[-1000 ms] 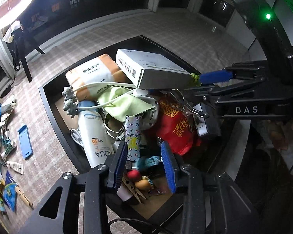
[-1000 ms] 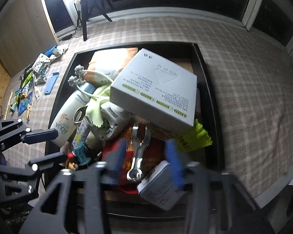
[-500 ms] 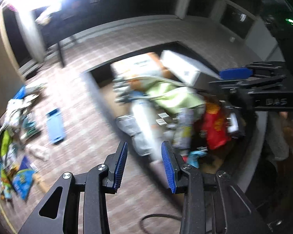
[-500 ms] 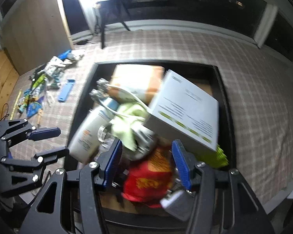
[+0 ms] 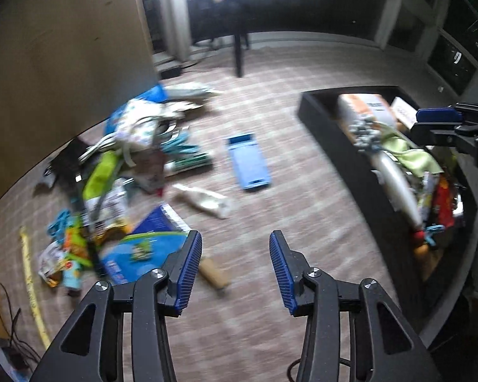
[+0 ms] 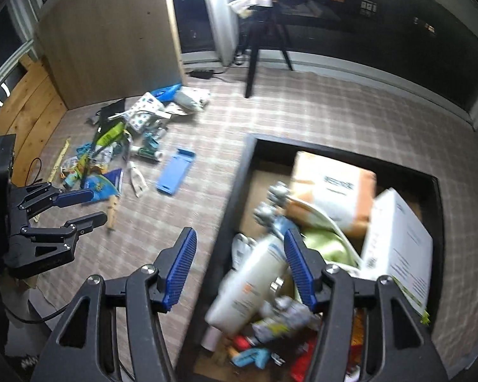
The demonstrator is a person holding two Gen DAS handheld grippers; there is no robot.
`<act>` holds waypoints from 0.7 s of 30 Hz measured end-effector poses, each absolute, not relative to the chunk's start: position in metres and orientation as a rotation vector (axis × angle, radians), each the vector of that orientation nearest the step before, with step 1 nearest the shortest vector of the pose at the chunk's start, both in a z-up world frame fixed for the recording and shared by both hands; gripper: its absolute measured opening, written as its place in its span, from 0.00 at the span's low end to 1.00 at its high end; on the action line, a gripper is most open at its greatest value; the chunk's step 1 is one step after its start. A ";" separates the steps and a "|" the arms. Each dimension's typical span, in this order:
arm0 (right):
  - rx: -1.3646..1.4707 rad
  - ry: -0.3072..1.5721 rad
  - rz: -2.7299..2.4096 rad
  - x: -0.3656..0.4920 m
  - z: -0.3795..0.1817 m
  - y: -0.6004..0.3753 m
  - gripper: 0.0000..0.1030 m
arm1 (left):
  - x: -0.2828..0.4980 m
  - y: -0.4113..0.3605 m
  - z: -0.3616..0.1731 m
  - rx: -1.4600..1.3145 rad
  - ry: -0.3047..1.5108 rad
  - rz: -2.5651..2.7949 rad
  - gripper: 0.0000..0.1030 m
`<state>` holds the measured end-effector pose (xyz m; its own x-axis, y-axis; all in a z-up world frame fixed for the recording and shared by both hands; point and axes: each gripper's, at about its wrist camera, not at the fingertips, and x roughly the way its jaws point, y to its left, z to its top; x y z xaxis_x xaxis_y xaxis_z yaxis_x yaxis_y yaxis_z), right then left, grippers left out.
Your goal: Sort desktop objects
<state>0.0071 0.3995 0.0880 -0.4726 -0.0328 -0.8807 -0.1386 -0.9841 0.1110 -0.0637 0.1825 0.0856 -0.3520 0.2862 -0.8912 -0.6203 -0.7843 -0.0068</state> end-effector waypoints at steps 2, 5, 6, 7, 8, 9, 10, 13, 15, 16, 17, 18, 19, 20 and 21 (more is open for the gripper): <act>-1.596 0.273 2.640 -0.007 0.085 0.389 0.56 | -0.071 0.171 0.082 -1.323 0.471 2.174 0.46; -1.616 0.297 2.639 -0.027 0.078 0.379 0.56 | -0.081 0.158 0.075 -1.333 0.491 2.174 0.48; -1.623 0.301 2.635 -0.032 0.076 0.377 0.56 | -0.085 0.154 0.072 -1.334 0.501 2.171 0.50; -1.634 0.305 2.630 -0.040 0.073 0.374 0.56 | -0.088 0.150 0.070 -1.334 0.509 2.164 0.52; -1.642 0.308 2.627 -0.046 0.070 0.370 0.56 | -0.092 0.147 0.068 -1.334 0.520 2.152 0.52; -1.652 0.306 2.621 -0.053 0.067 0.367 0.56 | -0.094 0.144 0.065 -1.332 0.534 2.139 0.52; -1.668 0.305 2.609 -0.060 0.062 0.364 0.56 | -0.098 0.141 0.063 -1.329 0.548 2.128 0.52; -1.716 0.325 2.588 -0.079 0.049 0.355 0.57 | -0.109 0.135 0.052 -1.343 0.589 2.067 0.60; -1.748 0.345 2.571 -0.091 0.040 0.350 0.57 | -0.112 0.133 0.047 -1.341 0.619 2.045 0.66; -1.760 0.353 2.561 -0.097 0.035 0.348 0.57 | -0.115 0.133 0.044 -1.344 0.631 2.035 0.66; -1.770 0.359 2.548 -0.103 0.031 0.346 0.57 | -0.119 0.132 0.041 -1.355 0.642 2.025 0.66; -1.781 0.367 2.534 -0.108 0.026 0.345 0.57 | -0.122 0.131 0.039 -1.360 0.652 2.020 0.66; -1.797 0.384 2.515 -0.115 0.019 0.344 0.57 | -0.124 0.132 0.036 -1.361 0.667 2.013 0.66; -1.807 0.400 2.502 -0.120 0.015 0.344 0.57 | -0.126 0.133 0.034 -1.360 0.689 2.004 0.66; -1.812 0.411 2.490 -0.124 0.011 0.344 0.57 | -0.127 0.135 0.032 -1.360 0.706 1.994 0.66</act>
